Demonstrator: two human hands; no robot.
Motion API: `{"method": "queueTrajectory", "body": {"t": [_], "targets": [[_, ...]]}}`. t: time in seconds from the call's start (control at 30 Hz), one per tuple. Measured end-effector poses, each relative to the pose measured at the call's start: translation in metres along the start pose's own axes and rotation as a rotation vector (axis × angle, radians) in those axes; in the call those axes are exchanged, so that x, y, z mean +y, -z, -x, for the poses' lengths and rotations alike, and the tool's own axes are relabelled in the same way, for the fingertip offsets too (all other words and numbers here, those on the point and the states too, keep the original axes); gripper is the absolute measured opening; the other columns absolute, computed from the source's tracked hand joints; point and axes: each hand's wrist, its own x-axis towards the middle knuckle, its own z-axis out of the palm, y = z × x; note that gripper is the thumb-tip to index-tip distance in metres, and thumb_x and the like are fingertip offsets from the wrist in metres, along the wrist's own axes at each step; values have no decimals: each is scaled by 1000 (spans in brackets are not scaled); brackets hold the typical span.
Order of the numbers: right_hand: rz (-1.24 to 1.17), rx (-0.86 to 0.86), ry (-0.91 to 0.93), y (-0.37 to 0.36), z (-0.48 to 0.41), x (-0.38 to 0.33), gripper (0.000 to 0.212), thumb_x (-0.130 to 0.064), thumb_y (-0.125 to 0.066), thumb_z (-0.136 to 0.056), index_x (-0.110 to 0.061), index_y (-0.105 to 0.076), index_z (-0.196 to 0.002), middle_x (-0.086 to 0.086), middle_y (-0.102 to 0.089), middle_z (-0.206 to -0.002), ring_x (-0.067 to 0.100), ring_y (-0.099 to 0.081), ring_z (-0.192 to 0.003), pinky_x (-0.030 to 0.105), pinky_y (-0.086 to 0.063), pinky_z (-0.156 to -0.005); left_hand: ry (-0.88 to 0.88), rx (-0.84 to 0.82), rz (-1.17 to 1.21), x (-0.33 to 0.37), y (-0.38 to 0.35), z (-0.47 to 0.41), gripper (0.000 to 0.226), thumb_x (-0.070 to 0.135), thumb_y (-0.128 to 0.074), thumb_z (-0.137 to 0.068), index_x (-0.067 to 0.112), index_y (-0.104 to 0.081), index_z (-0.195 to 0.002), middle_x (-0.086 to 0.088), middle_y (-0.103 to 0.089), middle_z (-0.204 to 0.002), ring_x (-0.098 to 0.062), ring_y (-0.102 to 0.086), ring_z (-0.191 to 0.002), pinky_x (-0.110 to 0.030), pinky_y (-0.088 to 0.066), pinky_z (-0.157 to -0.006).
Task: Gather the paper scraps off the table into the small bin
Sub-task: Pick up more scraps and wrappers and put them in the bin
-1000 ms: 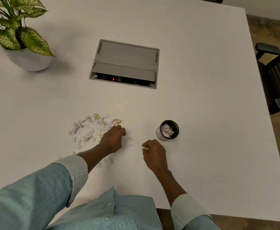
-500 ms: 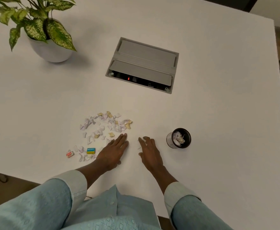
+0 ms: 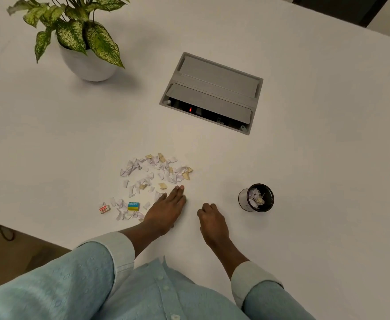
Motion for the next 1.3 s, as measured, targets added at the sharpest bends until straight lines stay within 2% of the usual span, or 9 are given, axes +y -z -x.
{"method": "queueTrajectory", "body": {"t": [0.13, 0.4, 0.53, 0.67, 0.83, 0.97, 1.1, 1.17, 1.3], "targets": [[-192, 134, -150, 10, 13, 9, 27, 0, -50, -92, -12, -69, -106, 3, -63, -105, 24, -58, -100, 37, -51, -75, 2, -10, -25, 1, 3, -1, 108, 20, -82, -85, 5, -7, -161, -18, 15, -171, -33, 8, -160, -49, -21, -128], [-527, 763, -493, 85, 33, 63, 17, 0, -70, -86, -17, -72, -89, 0, -71, -89, 22, -67, -82, 24, -44, -75, -4, -35, -57, 1, 5, 0, 109, 22, -80, -87, 5, -3, -162, -19, 17, -170, -34, 9, -160, -49, -20, -129], [-462, 746, -552, 99, 33, 91, 16, 2, -66, -86, -13, -71, -86, 5, -70, -85, 28, -66, -79, 40, -54, -71, -9, -22, -57, 0, 5, -1, 109, 23, -80, -87, 6, -3, -162, -19, 16, -170, -33, 9, -160, -48, -20, -129], [-443, 679, -582, 96, 33, 100, 16, -1, -63, -89, -13, -73, -93, 8, -72, -90, 30, -68, -82, 40, -54, -74, -7, -8, -50, 0, 3, -2, 111, 22, -83, -84, 5, -5, -162, -19, 14, -170, -33, 7, -160, -48, -21, -128], [-481, 744, -578, 88, 35, 88, 16, -6, -64, -89, -20, -71, -93, 2, -72, -91, 25, -67, -78, 27, -46, -68, -11, -7, -69, -1, 4, -2, 110, 22, -81, -85, 4, -4, -162, -20, 13, -171, -34, 7, -160, -49, -22, -128], [-573, 822, -391, 85, 29, 57, 17, -6, -69, -88, -23, -69, -93, -7, -69, -92, 11, -64, -77, 2, -41, -71, -36, 6, -48, -5, 2, 0, 108, 24, -78, -88, 6, -1, -162, -17, 17, -170, -32, 10, -160, -47, -18, -129], [-611, 744, -265, 75, 13, 23, 22, 0, -70, -88, -21, -71, -95, -8, -68, -92, 9, -64, -73, 23, -54, -62, -77, 1, -11, -12, 2, 3, 100, 24, -72, -92, 6, -4, -162, -15, 19, -170, -30, 11, -160, -45, -18, -129], [-620, 679, -254, 70, 4, 10, 21, -1, -69, -88, -21, -71, -95, -8, -68, -91, 8, -65, -73, 30, -56, -60, -88, 3, 35, -16, 6, 2, 85, 24, -67, -96, 5, -16, -161, -15, 10, -172, -29, 5, -160, -44, -22, -127], [-593, 525, -250, 61, -15, -4, 19, -6, -67, -89, -23, -71, -97, -9, -68, -93, 12, -66, -79, 36, -57, -70, -110, 122, 126, -28, 20, -1, 46, 27, -60, -98, 9, -52, -139, -13, -44, -155, -31, -35, -148, -42, -46, -112]]}}
